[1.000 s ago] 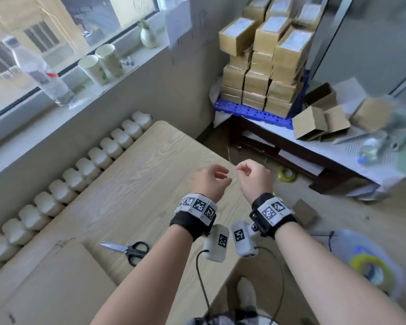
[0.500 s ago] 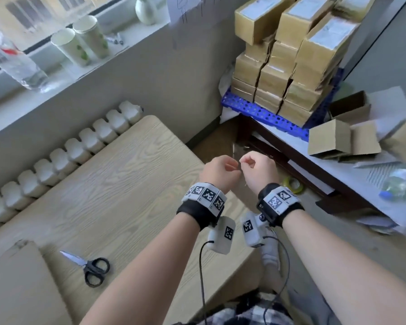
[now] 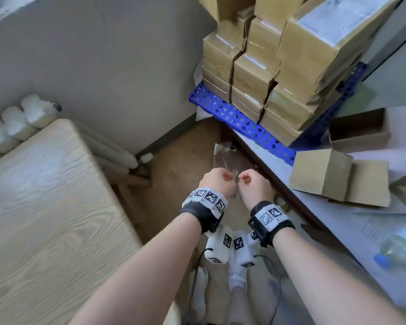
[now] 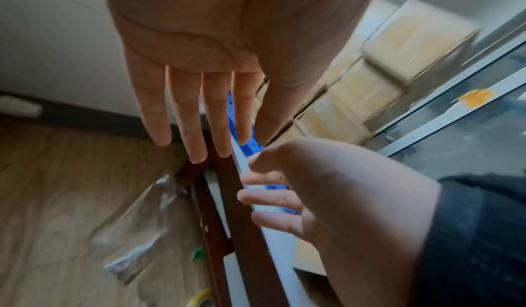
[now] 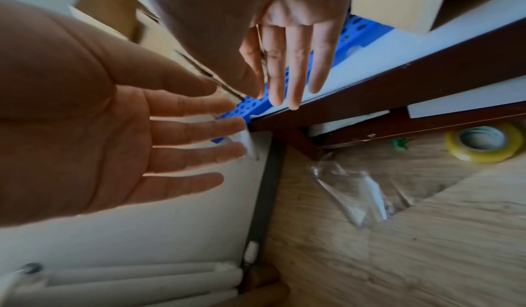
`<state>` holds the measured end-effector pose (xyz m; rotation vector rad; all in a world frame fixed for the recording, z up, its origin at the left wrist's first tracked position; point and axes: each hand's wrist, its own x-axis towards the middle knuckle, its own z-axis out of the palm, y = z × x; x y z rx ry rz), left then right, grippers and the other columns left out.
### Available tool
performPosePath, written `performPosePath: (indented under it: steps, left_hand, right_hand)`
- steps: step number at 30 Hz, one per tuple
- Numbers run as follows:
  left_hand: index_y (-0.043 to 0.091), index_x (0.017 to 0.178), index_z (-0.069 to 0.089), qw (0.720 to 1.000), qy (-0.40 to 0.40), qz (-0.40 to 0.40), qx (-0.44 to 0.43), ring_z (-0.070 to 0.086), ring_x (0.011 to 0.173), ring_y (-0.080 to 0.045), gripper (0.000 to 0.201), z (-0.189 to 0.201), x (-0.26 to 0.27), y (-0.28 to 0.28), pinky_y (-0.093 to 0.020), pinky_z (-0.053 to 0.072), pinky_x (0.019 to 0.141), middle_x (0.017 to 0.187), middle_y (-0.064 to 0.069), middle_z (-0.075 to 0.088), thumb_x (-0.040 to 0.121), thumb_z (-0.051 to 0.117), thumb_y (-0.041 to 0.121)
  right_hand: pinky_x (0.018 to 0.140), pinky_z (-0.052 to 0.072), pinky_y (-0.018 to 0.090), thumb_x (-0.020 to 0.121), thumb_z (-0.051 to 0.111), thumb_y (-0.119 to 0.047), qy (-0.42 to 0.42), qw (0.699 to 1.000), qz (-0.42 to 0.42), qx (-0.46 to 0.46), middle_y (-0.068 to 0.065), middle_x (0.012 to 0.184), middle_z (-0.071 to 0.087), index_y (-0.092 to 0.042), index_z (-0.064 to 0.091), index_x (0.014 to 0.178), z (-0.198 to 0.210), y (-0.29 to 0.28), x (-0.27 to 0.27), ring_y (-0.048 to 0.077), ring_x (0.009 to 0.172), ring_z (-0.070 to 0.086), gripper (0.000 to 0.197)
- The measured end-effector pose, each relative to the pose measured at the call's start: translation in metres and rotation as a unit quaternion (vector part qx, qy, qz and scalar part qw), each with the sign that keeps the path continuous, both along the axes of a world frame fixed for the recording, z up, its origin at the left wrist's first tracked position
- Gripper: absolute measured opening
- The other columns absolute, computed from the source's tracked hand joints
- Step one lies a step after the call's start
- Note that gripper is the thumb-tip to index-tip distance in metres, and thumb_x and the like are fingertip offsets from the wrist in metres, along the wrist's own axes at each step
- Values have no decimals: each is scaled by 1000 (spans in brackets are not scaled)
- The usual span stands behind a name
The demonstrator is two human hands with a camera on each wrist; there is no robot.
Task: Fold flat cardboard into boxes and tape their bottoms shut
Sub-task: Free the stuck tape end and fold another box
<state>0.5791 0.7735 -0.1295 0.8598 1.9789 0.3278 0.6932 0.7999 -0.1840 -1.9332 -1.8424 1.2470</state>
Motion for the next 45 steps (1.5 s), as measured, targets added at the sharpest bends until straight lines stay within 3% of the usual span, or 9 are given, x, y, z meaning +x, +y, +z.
performPosePath:
  steps: [3,15,18,24,28,31,36,41,45]
  left_hand:
    - [28,76,65,998,-9,-31,-50,67,95,-25,13,-69,12,30,-29,54,83,99,-2,72,85,63,19]
    - [18,107,58,961,50,-181,-205,64,68,-26,30,-346,44,53,-34,58,74,70,0,61,77,65,15]
    - [9,82,51,931,86,-277,-222,45,59,-21,12,-396,60,60,-26,46,62,69,-3,48,76,60,14]
    - [19,59,43,899,128,-372,-191,40,55,-18,25,-457,87,65,-21,39,54,65,1,46,77,61,14]
    - [16,99,62,861,148,-443,-200,54,88,-20,20,-495,106,66,-25,42,72,106,-1,56,99,42,20]
    - [14,70,40,871,157,-427,-188,38,58,-17,28,-514,116,65,-25,34,50,74,1,38,97,46,16]
    - [16,80,47,883,168,-402,-178,32,54,-15,17,-544,110,60,-25,30,47,73,2,41,94,56,20]
    - [22,74,48,908,160,-353,-160,46,83,-22,22,-567,99,57,-25,38,75,93,-4,50,93,59,20]
    - [16,73,51,908,156,-330,-206,48,66,-20,20,-560,100,57,-24,42,63,76,-1,49,92,59,19]
  right_hand:
    - [77,45,28,87,53,-9,-32,999,-1,-38,-2,96,66,-18,65,100,-58,22,20,24,96,61,20]
    - [85,52,35,94,53,-15,-184,971,67,-139,5,122,59,-17,56,122,-297,36,103,26,104,60,29]
    - [85,49,33,92,52,-16,-220,963,72,-139,6,127,55,-16,56,123,-345,33,115,27,107,59,31]
    - [89,44,38,90,52,-18,-273,951,57,-137,12,126,57,-15,52,129,-429,39,141,32,114,54,39]
    - [95,40,39,89,52,-17,-321,932,89,-144,12,134,51,-15,45,137,-480,45,163,31,125,44,49]
    - [108,32,42,91,51,-19,-341,915,128,-171,12,152,31,-18,48,137,-507,50,175,32,138,28,47]
    - [120,11,51,95,43,-22,-334,889,196,-242,11,163,-3,-29,43,145,-545,55,179,32,149,-7,50]
    - [117,19,47,92,51,-13,-344,911,187,-133,14,134,48,-21,62,125,-558,48,168,29,131,39,35]
    - [96,47,39,89,53,-6,-215,961,159,-65,11,126,53,-34,67,119,-540,37,149,35,109,56,43]
